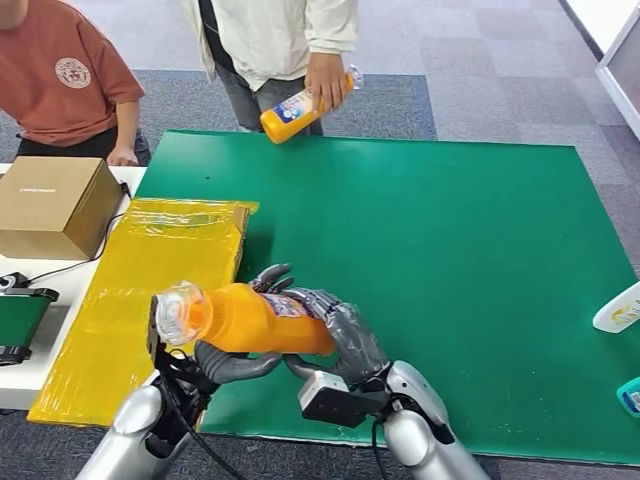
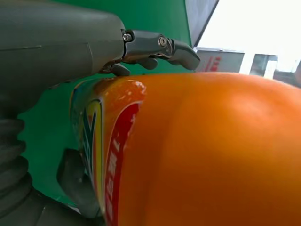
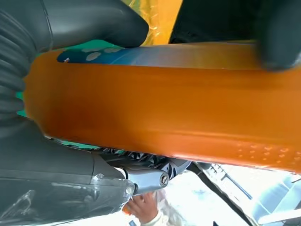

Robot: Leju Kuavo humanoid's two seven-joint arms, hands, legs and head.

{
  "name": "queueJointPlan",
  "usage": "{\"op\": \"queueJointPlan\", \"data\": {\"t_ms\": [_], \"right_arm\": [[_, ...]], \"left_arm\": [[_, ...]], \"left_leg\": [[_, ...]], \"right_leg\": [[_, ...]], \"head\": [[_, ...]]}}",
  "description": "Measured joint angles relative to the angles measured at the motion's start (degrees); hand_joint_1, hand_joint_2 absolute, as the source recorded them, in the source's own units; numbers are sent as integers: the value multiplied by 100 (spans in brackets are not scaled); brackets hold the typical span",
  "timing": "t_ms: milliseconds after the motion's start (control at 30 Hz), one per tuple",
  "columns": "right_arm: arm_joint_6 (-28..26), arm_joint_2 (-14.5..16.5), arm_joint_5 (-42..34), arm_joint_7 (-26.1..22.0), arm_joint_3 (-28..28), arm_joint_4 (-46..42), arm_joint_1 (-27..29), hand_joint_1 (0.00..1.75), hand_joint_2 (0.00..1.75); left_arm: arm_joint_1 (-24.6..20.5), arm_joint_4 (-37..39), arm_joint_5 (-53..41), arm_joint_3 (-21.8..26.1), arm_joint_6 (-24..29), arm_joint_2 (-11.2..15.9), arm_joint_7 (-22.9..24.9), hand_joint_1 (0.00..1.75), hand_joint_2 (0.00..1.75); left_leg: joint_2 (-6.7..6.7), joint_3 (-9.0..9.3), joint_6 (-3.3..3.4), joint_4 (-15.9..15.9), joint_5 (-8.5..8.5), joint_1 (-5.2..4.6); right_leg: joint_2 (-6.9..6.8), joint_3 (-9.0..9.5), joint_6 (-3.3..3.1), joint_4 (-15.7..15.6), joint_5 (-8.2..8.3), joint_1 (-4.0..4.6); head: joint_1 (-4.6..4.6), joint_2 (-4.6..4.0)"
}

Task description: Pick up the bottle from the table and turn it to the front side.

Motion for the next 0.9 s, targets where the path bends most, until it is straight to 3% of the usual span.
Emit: {"op": "queueJointPlan", "data": {"t_ms": [167, 200, 300, 333, 667, 700, 833, 900], "right_arm": [[-81, 0, 147, 160, 212, 257, -113, 175, 175], [-94, 0, 161, 182, 237, 302, -120, 175, 175], [-120, 0, 181, 222, 279, 405, -137, 175, 175], [-125, 0, 185, 236, 285, 439, -145, 175, 175], [-136, 2, 201, 288, 265, 687, -197, 175, 175], [-120, 2, 183, 291, 257, 703, -197, 168, 175], [63, 9, -99, 300, 155, 740, -176, 0, 175], [236, 29, -429, 313, 53, 744, -138, 0, 175]], "left_arm": [[-204, 125, -756, -180, 332, 119, 11, 0, 175], [-236, 132, -936, -213, 408, 133, 4, 27, 175], [-291, 136, -1346, -289, 590, 160, -62, 158, 175], [-299, 135, -1475, -310, 650, 166, -100, 175, 175], [-263, -23, -2337, -408, 1092, 173, -296, 175, 175], [-249, -45, -2412, -408, 1141, 173, -310, 175, 175], [-168, -146, -2813, -407, 1411, 173, -399, 175, 175], [-104, -224, -3210, -408, 1694, 168, -451, 175, 175]], "left_leg": [[0, -2, 0, 0, 0, 0], [0, -3, 0, 0, 0, 0], [0, -5, 0, 0, 0, 0], [0, -5, 0, 0, 0, 0], [1, -6, 0, 1, 0, 0], [1, -6, 0, 1, 0, 0], [1, -7, 0, 1, 0, 0], [2, -8, 0, 1, 0, 0]], "right_leg": [[0, -1, 0, 1, 0, 0], [0, -1, 0, 1, 0, 0], [0, -3, 0, 0, 0, -1], [0, -4, 0, 0, 0, -1], [2, -9, 0, 0, 0, 0], [2, -9, 0, 0, 0, 0], [2, -11, 0, 0, 0, -1], [2, -11, 0, 0, 0, -1]], "head": [[0, 1], [0, 1], [0, -1], [0, -1], [-1, 0], [0, 0], [1, -1], [1, -1]]}}
